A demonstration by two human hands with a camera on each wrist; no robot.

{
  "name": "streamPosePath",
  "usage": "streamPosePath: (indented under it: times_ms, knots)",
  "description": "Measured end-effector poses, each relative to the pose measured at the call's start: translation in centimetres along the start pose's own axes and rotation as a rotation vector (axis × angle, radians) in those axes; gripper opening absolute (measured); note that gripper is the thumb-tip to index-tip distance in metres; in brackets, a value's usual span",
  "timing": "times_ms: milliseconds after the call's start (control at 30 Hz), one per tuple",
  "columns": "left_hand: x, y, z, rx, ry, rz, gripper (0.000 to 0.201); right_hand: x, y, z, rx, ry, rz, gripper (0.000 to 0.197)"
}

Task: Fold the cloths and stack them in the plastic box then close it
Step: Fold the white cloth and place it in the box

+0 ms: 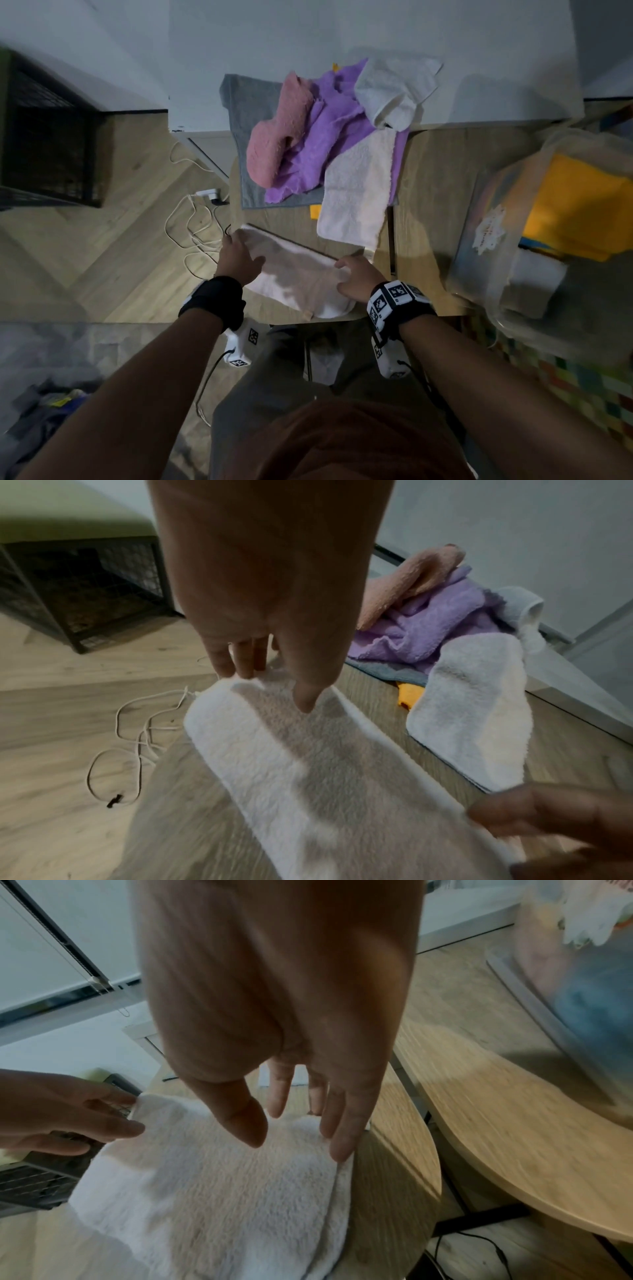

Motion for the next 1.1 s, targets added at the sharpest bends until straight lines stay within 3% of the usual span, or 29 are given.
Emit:
streamPosePath:
  times_ms: [200,300,433,533,667,767,867,1000,1100]
  knots:
    - [-0.6,-0.2,-0.6,-0.161,0.025,0.072,0.075,-0.9,1.4,-1.3,0.218,-0.062,-0.012,0.051]
    - [-0.3,0.3,-0.3,-0.162,0.041,0.028,0.057,-0.5,2.2,-0.6,0.129,0.039,-0.050,0.049]
    - [1.3,2.3,0.6,0.034,0.051,-0.042,0.029,-0.3,1.5,1.1,0.005,0.156,-0.022,0.039]
    - [3.5,5.3,0.7,0.075,0.033,-0.147,0.027,-0.2,0.8,2.5,-0.069,0.194,-0.006,0.032]
    - [6.4,10.1,-2.2,0.087,-0.063,-0.301,0.020,0.1,0.9,4.2,-0.147,0.257,0.016,0.024]
    - [8.1,12.2,-6.8,0.053,-0.245,-0.388,0.022,0.1,1.6,4.7,-0.183,0.293,-0.006,0.017]
    - [8.5,12.5,-9.6,0.008,-0.336,-0.382,0.024,-0.2,2.5,4.0,-0.235,0.235,-0.048,0.020]
    - [6.0,10.6,-8.1,0.092,-0.112,-0.306,0.021,0.0,2.7,3.7,-0.236,0.198,-0.045,0.015]
    - [4.1,8.3,-6.7,0.089,0.023,-0.265,0.048,0.0,2.8,3.4,-0.230,0.198,-0.024,0.028]
Point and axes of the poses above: each hand's wrist, its own x-axis away from the middle knuckle, its own z-axis out of the back of the hand, y = z × x, the point moved 9 cm from there along -x, towards the middle knuckle, and after that the axes turned 1 degree about z, right-handed, at the moved point
